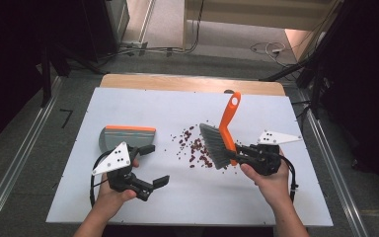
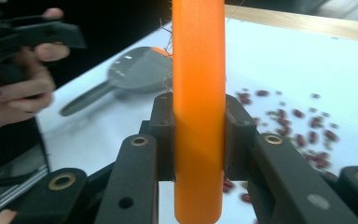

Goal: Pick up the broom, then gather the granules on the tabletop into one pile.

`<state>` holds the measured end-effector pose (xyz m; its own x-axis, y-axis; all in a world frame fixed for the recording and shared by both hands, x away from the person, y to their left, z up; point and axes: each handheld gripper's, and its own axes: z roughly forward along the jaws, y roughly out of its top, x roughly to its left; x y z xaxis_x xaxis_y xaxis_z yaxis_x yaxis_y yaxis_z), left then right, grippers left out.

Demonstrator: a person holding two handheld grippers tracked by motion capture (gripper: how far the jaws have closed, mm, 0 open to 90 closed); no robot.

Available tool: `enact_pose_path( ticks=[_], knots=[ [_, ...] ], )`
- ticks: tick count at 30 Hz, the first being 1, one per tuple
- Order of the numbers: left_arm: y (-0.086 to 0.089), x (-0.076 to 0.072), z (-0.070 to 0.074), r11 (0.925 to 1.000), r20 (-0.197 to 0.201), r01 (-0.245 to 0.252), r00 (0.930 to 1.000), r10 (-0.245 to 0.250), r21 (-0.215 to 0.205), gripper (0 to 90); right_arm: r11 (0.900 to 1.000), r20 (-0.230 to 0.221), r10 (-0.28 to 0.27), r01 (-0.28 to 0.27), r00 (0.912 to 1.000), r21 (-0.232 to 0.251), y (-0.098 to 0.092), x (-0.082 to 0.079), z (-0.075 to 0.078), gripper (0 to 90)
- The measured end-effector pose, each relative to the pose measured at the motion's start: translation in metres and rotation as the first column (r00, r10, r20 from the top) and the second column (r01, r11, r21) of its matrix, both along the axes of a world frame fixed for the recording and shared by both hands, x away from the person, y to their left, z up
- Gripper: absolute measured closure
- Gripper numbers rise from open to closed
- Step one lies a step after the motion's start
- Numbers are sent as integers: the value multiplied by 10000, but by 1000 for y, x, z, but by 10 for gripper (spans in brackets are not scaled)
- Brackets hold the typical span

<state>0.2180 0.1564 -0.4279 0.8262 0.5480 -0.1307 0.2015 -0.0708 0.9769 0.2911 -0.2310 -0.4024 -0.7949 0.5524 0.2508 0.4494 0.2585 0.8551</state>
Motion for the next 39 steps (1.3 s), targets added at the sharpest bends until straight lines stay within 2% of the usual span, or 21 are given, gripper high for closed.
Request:
enact_pose_path(
  ticks=[3,4,6,11,14,15,16,17,18,19,21,22,24,27,29,30,31,32,35,37,39],
  knots=[
    [10,-3,-3,9992,76,-387,9992,387,57,0,9917,-28,-1201,1199,9928,-460,-10,6,1,687],
    [13,-4,-5,9989,34,-462,9989,462,38,0,9917,-28,-1201,1199,9928,-460,-10,6,1,687],
    [20,-6,-8,9981,21,-623,9981,623,8,0,9750,-80,-1948,1928,9808,-1105,-17,11,3,687],
    [33,-9,-12,9952,-9,-965,9953,966,142,0,9537,-203,-2609,2544,9651,-1606,-26,19,-1,686],
    [39,-11,-17,9937,-76,-1074,9942,1077,318,0,9236,-432,-3411,3263,9390,-2014,-34,26,-6,686],
    [40,-12,-18,9930,-98,-1124,9936,1128,372,0,9236,-432,-3411,3263,9390,-2014,-34,26,-6,686],
    [42,-12,-19,9925,-101,-1162,9931,1167,384,0,9003,-322,-3726,3529,9274,-2546,-37,30,-8,685],
    [43,-12,-20,9921,-110,-1189,9928,1194,394,0,9003,-322,-3726,3529,9274,-2546,-37,30,-8,685],
    [43,-13,-20,9919,-130,-1219,9924,1224,363,0,8794,-266,-4047,3810,9141,-2854,-40,34,-9,685],
    [44,-13,-21,9916,-124,-1244,9921,1249,354,0,8794,-266,-4047,3810,9141,-2854,-40,34,-9,685],
    [44,-12,-21,9909,-115,-1293,9915,1298,362,0,8512,-299,-4452,4126,8949,-3243,-46,39,-8,685],
    [45,-12,-22,9907,-115,-1316,9912,1321,359,0,8512,-299,-4452,4126,8949,-3243,-46,39,-8,685],
    [46,-12,-23,9896,-154,-1385,9902,1391,384,0,8351,-308,-4546,4140,8902,-3622,-49,44,-7,685],
    [47,-13,-23,9889,-162,-1440,9894,1446,374,0,8018,-377,-4537,3894,8904,-4532,-47,51,-8,685],
    [47,-14,-23,9889,-140,-1431,9895,1437,413,0,7665,-233,-4650,3893,8850,-5107,-44,55,-10,685],
    [47,-14,-23,9889,-102,-1422,9897,1428,424,0,7539,-408,-4816,3901,8755,-5286,-43,59,-13,685],
    [47,-14,-23,9892,-109,-1403,9900,1409,418,0,7539,-408,-4816,3901,8755,-5286,-43,59,-13,685],
    [46,-14,-23,9895,-107,-1374,9904,1380,440,0,7413,-398,-4898,3920,8709,-5448,-42,61,-15,685],
    [45,-14,-23,9901,-72,-1302,9914,1308,520,0,6861,-174,-5144,3993,8574,-6081,-35,66,-20,685],
    [44,-15,-23,9901,-39,-1268,9919,1273,595,0,6620,-96,-5181,3939,8552,-6376,-29,68,-24,685],
    [45,-15,-23,9906,-48,-1248,9921,1253,554,0,6484,-54,-5155,3859,8569,-6563,-21,71,-27,685]
  ],
)
